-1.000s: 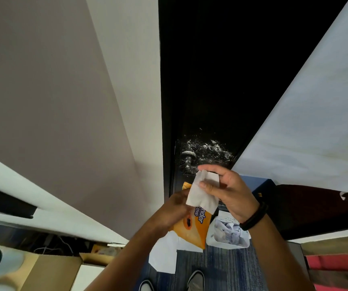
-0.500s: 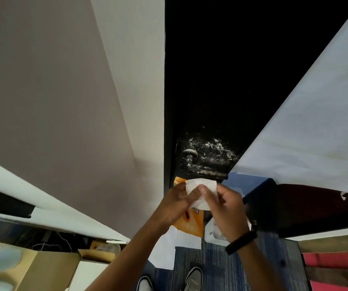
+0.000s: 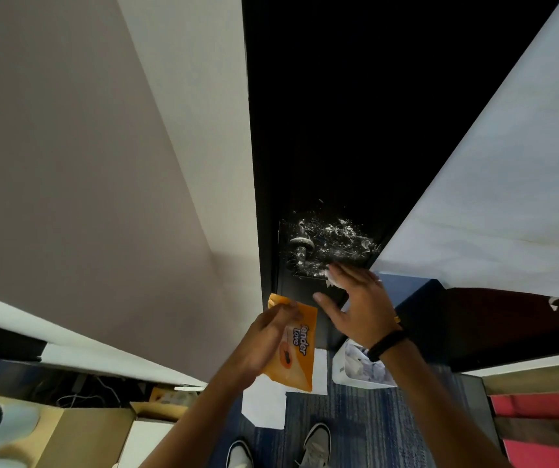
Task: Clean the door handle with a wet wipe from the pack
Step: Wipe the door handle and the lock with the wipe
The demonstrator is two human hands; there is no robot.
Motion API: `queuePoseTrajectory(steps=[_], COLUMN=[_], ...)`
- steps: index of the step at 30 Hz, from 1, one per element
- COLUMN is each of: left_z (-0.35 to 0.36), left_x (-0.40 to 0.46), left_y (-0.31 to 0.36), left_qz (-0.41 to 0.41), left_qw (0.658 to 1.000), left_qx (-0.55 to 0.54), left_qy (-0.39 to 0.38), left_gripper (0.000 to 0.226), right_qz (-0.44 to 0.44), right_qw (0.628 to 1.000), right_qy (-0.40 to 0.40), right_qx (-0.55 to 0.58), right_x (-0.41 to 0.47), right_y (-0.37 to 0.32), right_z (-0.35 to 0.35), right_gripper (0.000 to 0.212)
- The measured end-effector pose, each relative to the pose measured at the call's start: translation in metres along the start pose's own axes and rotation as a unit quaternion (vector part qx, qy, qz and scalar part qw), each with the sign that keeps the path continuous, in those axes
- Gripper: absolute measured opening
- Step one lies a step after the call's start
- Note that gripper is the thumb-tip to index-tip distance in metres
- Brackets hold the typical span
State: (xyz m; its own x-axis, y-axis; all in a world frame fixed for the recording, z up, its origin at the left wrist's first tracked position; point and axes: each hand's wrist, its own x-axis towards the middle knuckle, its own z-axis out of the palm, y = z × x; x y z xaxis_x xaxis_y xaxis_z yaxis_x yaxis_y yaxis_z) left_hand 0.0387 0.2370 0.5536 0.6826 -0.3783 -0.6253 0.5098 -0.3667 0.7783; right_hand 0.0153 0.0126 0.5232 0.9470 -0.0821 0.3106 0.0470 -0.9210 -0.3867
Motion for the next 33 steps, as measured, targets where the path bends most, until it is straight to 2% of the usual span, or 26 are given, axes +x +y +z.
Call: queuePoseTrajectory(steps=[4,10,17,22,26,33], left_z=[0.0,-0.002,-0.004,-0.005,-0.007,-0.013], left_x=[0.004,0.002,-0.001,-0.001,-0.002,-0.002], left_y=[0.004,0.004,0.005,0.005,0.005,0.005], left_qz=[0.0,-0.006,0.011,0.025,0.037,0.059], left_qw=[1.0,0.999,0.999,0.999,0.998,0.996], left_qx=[-0.021,-0.053,-0.043,-0.015,-0.018,-0.038], left_qy=[-0.005,0.006,0.021,0.034,0.044,0.05], left_gripper=[0.035,0.027,0.024,0.026,0.03,0.018], right_qz=[0.044,0.056,-0.013,-0.055,-0.084,0.003], right_qw=[0.993,0.992,0.992,0.992,0.991,0.99], right_qy=[0.068,0.069,0.099,0.089,0.094,0.136], right_qx=[0.087,0.088,0.08,0.069,0.052,0.023], right_x=[0.004,0.01,0.018,0.033,0.028,-0.007], right_y=[0.003,0.014,0.004,-0.017,-0.012,0.037], right_z=[-0.001,0.002,0.021,0.033,0.031,0.011], right_gripper=[0.029,0.02,0.018,0.013,0.016,0.019])
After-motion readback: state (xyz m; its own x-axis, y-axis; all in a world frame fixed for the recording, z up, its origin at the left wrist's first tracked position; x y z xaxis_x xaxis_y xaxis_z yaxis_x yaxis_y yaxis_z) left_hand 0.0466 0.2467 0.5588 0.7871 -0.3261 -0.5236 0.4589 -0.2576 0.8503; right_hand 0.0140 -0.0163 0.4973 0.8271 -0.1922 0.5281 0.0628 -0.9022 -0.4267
